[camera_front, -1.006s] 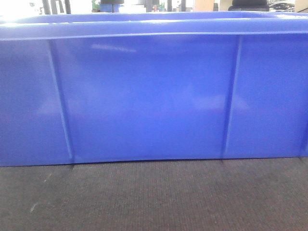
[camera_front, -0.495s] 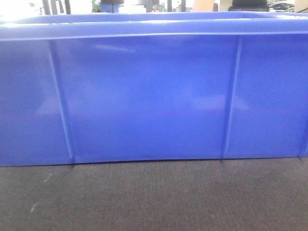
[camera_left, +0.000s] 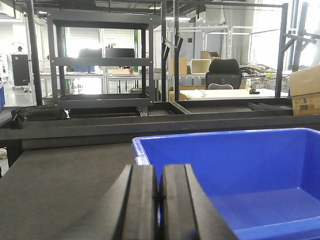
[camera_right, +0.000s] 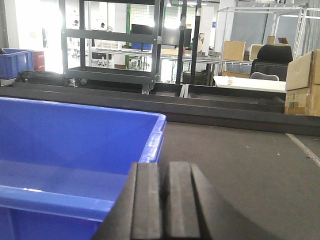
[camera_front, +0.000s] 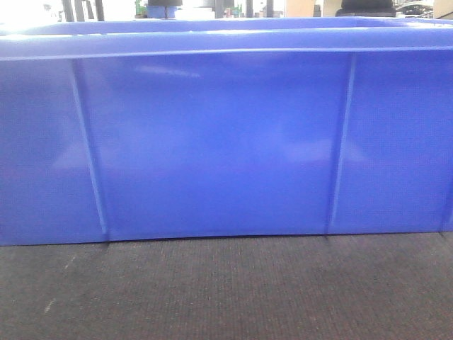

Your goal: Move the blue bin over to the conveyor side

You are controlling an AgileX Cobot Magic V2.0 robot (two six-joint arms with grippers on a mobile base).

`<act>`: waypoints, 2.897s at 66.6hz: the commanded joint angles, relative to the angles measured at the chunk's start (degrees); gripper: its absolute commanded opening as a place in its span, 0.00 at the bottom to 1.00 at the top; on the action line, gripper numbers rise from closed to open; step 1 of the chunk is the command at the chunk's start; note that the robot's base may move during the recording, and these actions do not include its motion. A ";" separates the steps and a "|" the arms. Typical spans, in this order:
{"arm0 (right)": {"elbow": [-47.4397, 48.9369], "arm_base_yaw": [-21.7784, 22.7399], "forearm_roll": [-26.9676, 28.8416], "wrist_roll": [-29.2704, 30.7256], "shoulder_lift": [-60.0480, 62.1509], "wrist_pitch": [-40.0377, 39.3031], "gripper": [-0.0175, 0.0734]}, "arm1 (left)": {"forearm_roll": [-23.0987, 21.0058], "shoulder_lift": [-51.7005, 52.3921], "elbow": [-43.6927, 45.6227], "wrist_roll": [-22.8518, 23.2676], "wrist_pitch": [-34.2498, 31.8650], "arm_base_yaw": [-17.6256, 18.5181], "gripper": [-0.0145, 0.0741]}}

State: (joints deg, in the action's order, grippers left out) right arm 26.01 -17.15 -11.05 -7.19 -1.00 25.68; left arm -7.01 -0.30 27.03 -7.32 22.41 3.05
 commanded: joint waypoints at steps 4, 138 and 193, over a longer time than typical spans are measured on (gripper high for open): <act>-0.15 0.03 -0.85 0.10 0.07 -1.79 0.10 | 0.05 0.30 -0.05 -0.09 -0.80 0.19 0.17; -0.15 0.03 -0.85 0.10 0.07 -1.79 0.10 | 7.01 0.30 -27.03 6.45 -17.72 -6.57 0.17; -26.01 14.16 16.73 7.66 1.00 -23.33 0.10 | 7.01 0.30 -27.03 6.45 -17.72 -6.57 0.17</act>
State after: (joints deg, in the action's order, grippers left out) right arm 0.66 -3.45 4.96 -0.44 -0.23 6.56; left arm 0.00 -0.21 -0.09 -1.34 5.90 -3.87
